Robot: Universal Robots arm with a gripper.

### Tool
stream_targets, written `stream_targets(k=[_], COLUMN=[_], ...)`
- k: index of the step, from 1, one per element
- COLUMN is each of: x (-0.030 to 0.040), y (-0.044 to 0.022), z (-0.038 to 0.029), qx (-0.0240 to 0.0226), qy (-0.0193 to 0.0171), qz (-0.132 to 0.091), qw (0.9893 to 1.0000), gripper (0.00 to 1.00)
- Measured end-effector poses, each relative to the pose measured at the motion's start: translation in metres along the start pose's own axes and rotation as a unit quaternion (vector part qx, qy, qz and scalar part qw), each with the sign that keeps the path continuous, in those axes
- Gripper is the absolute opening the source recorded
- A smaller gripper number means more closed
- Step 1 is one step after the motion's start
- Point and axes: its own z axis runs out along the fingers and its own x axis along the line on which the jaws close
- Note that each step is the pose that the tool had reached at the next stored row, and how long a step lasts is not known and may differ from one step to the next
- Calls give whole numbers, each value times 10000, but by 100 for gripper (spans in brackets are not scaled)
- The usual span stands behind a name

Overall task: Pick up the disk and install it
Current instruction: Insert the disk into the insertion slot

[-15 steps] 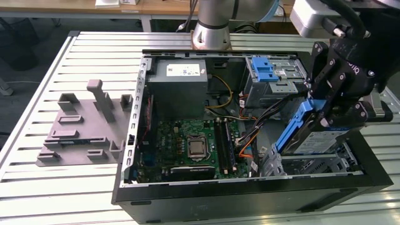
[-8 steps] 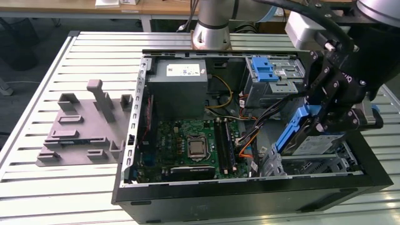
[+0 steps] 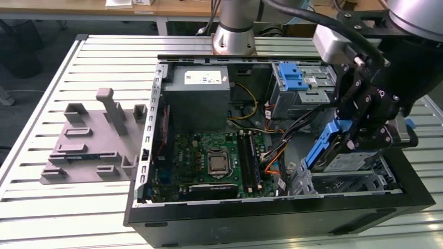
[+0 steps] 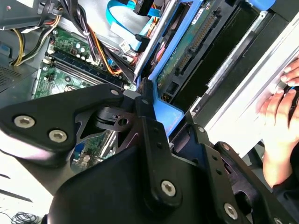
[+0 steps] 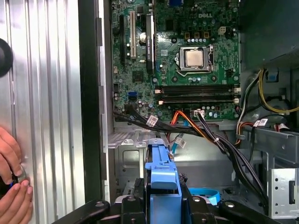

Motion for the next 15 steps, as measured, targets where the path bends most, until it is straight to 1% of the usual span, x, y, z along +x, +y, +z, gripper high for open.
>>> stream_targets(k=[11, 14, 15], x=[-1, -2, -1], y=[4, 4, 4], z=[193, 208, 208], qx=[0, 0, 0], qy=[1, 1, 3], qz=[0, 0, 0], qw=[10000, 10000, 10000], gripper=[36, 38, 43])
